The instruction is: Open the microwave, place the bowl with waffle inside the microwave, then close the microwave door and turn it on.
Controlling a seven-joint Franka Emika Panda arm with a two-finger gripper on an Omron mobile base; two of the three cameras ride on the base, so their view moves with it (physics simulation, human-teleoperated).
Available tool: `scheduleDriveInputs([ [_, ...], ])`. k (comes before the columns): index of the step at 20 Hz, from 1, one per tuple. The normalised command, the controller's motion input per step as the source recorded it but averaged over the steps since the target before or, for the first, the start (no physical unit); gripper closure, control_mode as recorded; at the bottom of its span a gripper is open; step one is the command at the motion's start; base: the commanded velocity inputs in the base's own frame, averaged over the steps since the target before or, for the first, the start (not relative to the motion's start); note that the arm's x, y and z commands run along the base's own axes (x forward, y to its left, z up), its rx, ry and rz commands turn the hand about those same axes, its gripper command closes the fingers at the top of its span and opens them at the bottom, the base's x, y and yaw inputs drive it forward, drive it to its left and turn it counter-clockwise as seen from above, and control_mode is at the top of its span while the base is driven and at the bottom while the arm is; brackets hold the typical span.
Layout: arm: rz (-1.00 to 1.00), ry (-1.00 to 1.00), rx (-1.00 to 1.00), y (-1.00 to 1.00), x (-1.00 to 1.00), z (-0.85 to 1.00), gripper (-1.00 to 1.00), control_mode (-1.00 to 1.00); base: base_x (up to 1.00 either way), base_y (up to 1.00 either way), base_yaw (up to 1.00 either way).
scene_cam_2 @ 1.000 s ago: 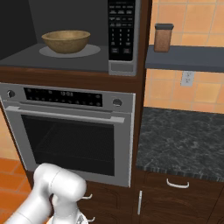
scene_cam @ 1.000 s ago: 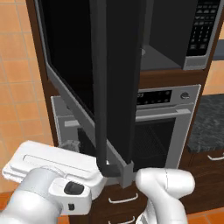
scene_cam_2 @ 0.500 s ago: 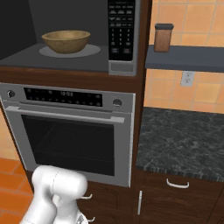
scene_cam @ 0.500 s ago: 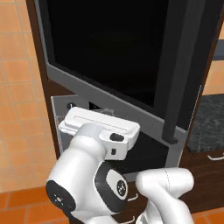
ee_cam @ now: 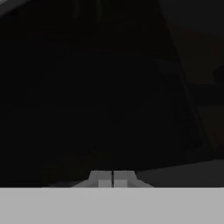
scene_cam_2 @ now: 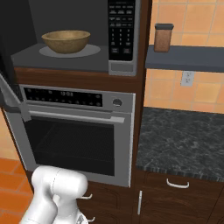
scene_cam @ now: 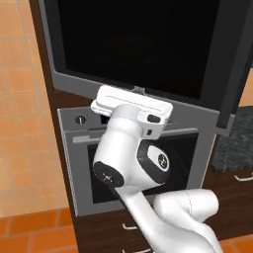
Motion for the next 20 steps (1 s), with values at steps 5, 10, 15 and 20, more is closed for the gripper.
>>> scheduleDriveInputs([
  [5,0.0,0.08,0.02,0.0,0.44,0.98,1.0,-1.0,0.0,0.0,0.0],
  [10,0.0,0.17,0.0,-0.17,1.0,0.4,1.0,-1.0,0.0,0.0,0.0],
  [15,0.04,0.11,0.06,-0.59,1.0,0.02,1.0,-1.0,0.0,0.0,0.0],
  [20,0.15,0.05,0.14,-0.76,1.0,0.0,1.0,-1.0,0.0,0.0,0.0],
])
